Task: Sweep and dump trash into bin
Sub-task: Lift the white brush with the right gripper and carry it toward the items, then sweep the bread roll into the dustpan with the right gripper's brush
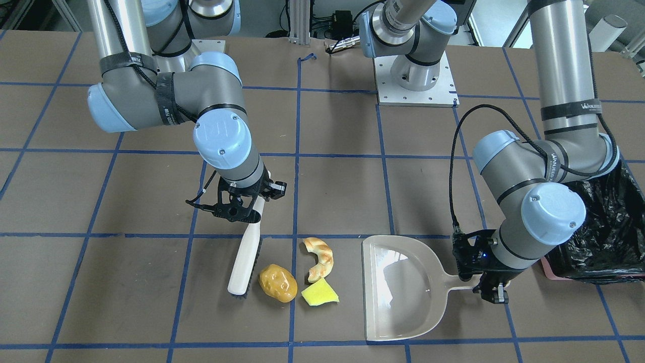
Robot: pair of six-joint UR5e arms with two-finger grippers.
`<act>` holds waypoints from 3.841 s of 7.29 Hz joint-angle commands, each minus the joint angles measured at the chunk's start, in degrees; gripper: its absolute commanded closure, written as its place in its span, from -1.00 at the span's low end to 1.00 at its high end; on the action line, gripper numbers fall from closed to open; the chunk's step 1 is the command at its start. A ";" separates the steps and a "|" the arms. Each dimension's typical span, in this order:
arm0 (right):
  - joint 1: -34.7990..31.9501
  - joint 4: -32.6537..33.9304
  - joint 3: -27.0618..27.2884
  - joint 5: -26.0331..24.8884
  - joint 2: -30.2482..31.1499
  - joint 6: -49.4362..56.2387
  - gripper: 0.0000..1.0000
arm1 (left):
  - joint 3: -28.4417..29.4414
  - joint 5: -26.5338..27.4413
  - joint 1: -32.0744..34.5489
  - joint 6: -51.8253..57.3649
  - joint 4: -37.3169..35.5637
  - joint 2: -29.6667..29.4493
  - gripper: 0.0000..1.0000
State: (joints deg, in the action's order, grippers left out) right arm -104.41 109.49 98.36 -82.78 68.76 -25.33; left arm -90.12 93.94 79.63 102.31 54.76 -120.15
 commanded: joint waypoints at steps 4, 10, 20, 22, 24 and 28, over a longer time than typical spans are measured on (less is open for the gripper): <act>-5.10 3.36 -1.58 1.55 -2.41 -7.44 1.00 | 0.03 0.02 0.00 0.17 0.00 -0.08 1.00; -13.62 6.61 -12.30 3.32 -11.71 -17.02 1.00 | 0.03 0.02 0.00 0.08 0.00 -0.08 1.00; -22.59 8.46 -24.97 4.54 -18.32 -22.47 1.00 | 0.03 -0.07 0.00 -0.18 -0.09 0.01 1.00; -21.72 5.93 -24.97 4.73 -15.08 -22.39 1.00 | 0.03 -0.07 0.00 -0.18 -0.09 0.01 1.00; -21.02 4.08 -24.97 5.88 -13.31 -22.48 1.00 | 0.03 -0.07 0.00 -0.18 -0.09 0.09 1.00; -10.84 -6.73 -24.09 -3.23 -8.65 -9.76 1.00 | 0.03 0.02 0.09 -0.09 0.00 0.01 1.00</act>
State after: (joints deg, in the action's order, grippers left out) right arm -118.31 105.58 74.02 -82.36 58.89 -39.23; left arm -90.09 93.92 79.72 102.12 54.71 -120.10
